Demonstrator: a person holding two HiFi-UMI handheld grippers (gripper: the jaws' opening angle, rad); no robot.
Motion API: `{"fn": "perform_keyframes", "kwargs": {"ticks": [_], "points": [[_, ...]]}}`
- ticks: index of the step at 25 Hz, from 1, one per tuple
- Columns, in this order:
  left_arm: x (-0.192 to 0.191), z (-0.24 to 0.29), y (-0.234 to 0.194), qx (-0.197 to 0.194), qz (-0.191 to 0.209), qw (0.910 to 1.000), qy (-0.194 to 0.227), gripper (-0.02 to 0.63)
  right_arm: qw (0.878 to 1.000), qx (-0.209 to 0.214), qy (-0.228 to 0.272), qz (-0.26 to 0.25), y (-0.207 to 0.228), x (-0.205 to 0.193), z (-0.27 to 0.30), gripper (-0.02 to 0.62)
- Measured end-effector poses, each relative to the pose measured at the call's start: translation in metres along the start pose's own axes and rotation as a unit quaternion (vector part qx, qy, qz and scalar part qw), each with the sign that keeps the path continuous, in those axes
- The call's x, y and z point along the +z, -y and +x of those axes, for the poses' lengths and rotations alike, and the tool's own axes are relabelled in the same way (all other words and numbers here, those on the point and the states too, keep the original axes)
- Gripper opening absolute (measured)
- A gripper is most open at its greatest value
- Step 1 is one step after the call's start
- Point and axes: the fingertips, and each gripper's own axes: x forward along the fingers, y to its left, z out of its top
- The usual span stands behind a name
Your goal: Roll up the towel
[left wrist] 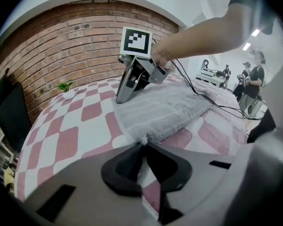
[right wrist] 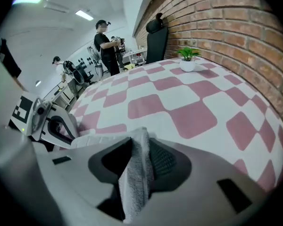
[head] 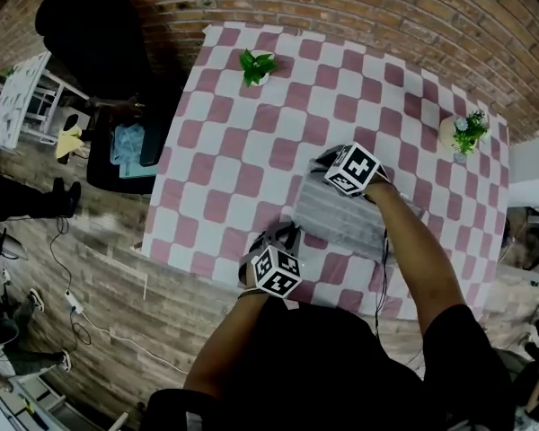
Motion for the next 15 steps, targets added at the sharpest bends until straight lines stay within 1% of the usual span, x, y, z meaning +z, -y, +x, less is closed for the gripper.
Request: {"fn": "perform_keyframes", "kwargs": {"ticks": [3, 5, 7, 9, 15], "points": [[-0.002, 0.000, -0.001, -0.017, 0.007, 0.9998, 0.001, 0.021, 0.999, 0.019, 0.011, 0.037, 0.000, -0.001, 0.000, 0.108], [-0.001, 0.000, -0.003, -0.031, 0.010, 0.9995, 0.002, 0.017, 0.998, 0.030, 0.014, 0.056, 0.002, -0.002, 0.000, 0.086], [0.000, 0.000, -0.007, -0.039, 0.019, 0.9991, 0.001, 0.015, 0.997, 0.036, 0.014, 0.060, 0.003, 0.001, -0.001, 0.049], [0.001, 0.000, -0.012, -0.043, 0.028, 0.9987, -0.001, 0.014, 0.998, 0.036, 0.014, 0.059, 0.004, 0.002, -0.003, 0.033], [0.005, 0.000, -0.031, -0.043, 0.059, 0.9973, -0.011, 0.012, 0.997, 0.021, 0.024, 0.076, 0.014, 0.003, -0.009, 0.026]]}}
